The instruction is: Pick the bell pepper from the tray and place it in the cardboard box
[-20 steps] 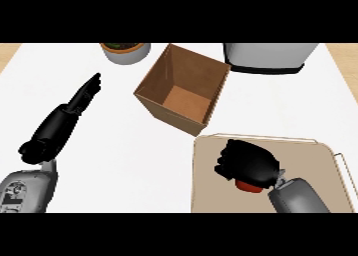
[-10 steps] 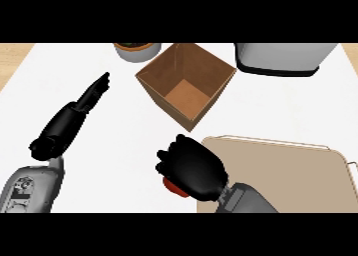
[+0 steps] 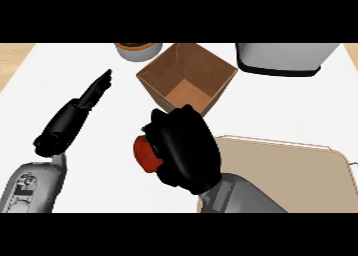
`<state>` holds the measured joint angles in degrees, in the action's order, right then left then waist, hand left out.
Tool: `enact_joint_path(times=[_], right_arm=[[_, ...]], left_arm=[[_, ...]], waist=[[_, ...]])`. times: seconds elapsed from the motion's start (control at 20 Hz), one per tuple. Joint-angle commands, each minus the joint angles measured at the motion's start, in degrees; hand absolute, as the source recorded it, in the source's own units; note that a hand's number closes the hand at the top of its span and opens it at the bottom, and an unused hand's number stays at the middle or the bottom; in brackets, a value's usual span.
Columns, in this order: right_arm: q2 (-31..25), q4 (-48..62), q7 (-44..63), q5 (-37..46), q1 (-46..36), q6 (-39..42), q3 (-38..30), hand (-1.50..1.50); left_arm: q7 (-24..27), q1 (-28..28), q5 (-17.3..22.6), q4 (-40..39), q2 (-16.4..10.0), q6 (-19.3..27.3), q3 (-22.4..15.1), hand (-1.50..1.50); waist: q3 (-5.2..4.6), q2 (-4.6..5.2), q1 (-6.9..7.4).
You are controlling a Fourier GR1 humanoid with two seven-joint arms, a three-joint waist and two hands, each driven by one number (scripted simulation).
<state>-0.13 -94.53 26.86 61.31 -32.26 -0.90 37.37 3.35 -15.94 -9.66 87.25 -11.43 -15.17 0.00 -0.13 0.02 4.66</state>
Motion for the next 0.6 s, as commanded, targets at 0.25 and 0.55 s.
enact_joint_path(times=[0.25,0.55], right_arm=[[0.1,14.2,23.4,-11.9,-26.9,-5.6,-6.5,1.5],[0.1,34.2,14.8,-14.1,-33.8,-3.5,-11.1,1.5]], left_arm=[[-1.0,-2.2,0.8,-1.8,-0.3,-0.4,1.4,0.0],[0.7,1.2,0.7,0.5,-1.2,-0.5,2.1,0.0]], waist=[[0.0,0.4,-1.04],[0.06,0.47,-2.32]])
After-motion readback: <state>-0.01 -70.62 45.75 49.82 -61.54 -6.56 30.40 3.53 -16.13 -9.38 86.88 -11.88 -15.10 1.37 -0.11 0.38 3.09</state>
